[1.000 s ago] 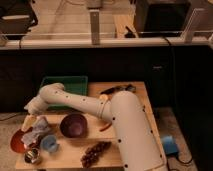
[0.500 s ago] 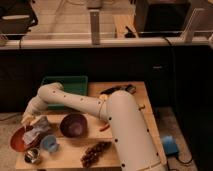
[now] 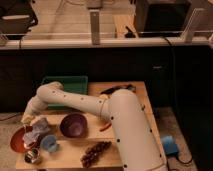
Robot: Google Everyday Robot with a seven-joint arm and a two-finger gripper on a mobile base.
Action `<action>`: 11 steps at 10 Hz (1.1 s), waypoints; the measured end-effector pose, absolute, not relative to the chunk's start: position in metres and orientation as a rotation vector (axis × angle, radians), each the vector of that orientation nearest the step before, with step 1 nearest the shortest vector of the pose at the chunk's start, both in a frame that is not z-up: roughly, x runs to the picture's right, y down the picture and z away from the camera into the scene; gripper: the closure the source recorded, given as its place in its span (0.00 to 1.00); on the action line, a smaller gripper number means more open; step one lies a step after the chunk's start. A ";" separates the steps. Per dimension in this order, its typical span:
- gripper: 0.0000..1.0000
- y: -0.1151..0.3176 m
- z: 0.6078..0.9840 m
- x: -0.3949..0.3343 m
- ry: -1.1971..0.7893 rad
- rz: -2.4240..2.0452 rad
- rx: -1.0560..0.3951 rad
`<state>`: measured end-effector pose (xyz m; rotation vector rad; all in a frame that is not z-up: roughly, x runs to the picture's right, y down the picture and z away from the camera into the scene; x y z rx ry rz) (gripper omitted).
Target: Place fork in metal cup
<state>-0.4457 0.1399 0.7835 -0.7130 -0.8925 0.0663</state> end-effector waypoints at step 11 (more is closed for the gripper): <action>1.00 0.085 0.662 -0.416 -0.996 -0.013 -0.572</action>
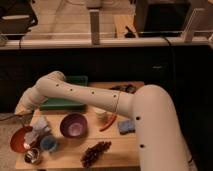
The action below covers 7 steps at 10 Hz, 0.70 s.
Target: Place fork in metal cup
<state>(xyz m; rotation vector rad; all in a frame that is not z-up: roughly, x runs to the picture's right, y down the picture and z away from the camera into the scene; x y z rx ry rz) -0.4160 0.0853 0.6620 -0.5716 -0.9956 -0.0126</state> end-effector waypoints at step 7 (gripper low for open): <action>1.00 0.085 0.625 -0.404 -1.051 -0.066 -0.543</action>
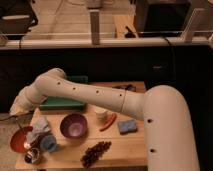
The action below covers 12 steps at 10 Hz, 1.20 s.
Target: Place fork in metal cup
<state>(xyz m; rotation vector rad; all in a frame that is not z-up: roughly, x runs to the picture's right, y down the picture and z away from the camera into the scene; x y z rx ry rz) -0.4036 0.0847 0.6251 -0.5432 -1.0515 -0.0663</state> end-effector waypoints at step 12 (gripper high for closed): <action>1.00 0.134 0.601 -0.380 -1.019 -0.013 -0.521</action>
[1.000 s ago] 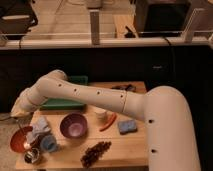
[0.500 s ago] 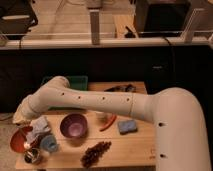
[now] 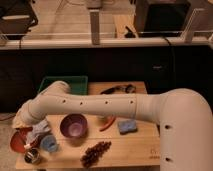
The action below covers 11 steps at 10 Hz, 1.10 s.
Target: Place fork in metal cup
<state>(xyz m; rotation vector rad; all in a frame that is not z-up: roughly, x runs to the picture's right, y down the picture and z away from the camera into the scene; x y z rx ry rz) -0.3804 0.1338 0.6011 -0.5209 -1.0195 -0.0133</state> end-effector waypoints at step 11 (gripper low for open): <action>1.00 0.161 0.619 -0.365 -1.052 -0.043 -0.609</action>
